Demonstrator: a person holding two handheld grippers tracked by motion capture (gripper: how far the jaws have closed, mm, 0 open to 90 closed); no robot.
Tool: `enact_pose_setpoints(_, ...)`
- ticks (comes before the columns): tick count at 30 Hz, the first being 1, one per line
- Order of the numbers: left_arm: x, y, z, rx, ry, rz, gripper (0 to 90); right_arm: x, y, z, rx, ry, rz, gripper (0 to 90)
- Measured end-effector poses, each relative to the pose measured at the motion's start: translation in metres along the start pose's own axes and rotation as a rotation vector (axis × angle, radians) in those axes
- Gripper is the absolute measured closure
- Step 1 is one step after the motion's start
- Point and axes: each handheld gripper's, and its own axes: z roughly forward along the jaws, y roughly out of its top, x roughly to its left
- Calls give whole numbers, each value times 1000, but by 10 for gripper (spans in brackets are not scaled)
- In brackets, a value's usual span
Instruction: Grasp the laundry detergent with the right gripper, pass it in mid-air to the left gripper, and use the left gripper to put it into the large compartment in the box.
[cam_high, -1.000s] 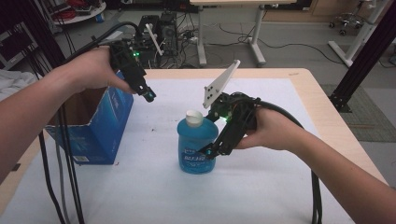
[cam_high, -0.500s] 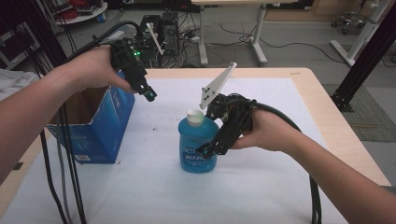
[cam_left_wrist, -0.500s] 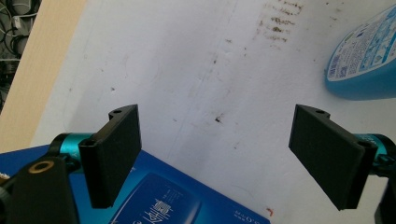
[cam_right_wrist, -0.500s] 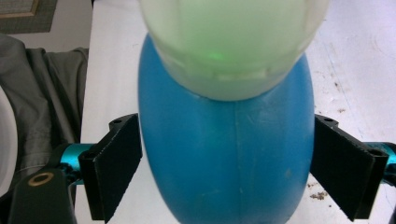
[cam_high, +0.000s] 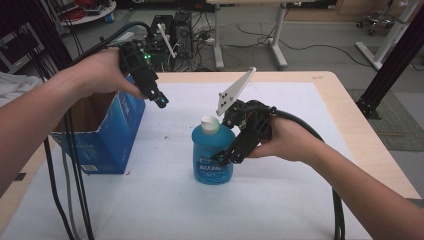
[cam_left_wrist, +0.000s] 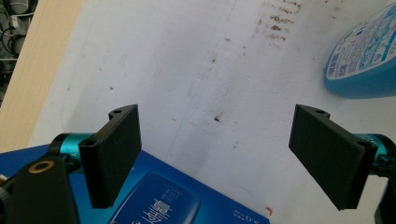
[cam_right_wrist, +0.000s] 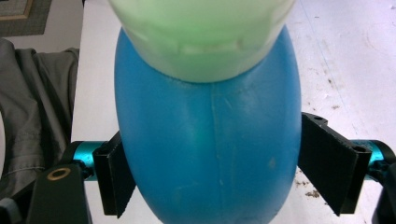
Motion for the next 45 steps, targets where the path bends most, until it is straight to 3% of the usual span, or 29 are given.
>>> enact_pose_setpoints(3, 0, -1, 0, 0, -2, -2, 171, -1, 0, 1, 1, -4, -9, 214)
enact_pose_setpoints(4, 0, -1, 1, 0, -2, -2, 171, -1, -1, 0, -8, 9, -21, 284)
enact_pose_setpoints(20, -1, -3, 1, 0, -7, -4, 171, 2, -2, 2, -17, -8, -43, 329)
enact_pose_setpoints(27, -1, -3, 1, 2, -10, -1, 171, 2, -3, 5, -21, -1, -31, 340)
enact_pose_setpoints(30, -2, -3, 1, 1, -9, -5, 171, 2, -5, 6, -37, 14, -53, 419)
enact_pose_setpoints(41, -3, -3, 0, -4, -12, 4, 171, 1, -9, 7, -74, 24, -52, 437)
enact_pose_setpoints(45, -4, -3, -2, -18, -20, 11, 171, -2, -10, 6, -78, 38, -31, 443)
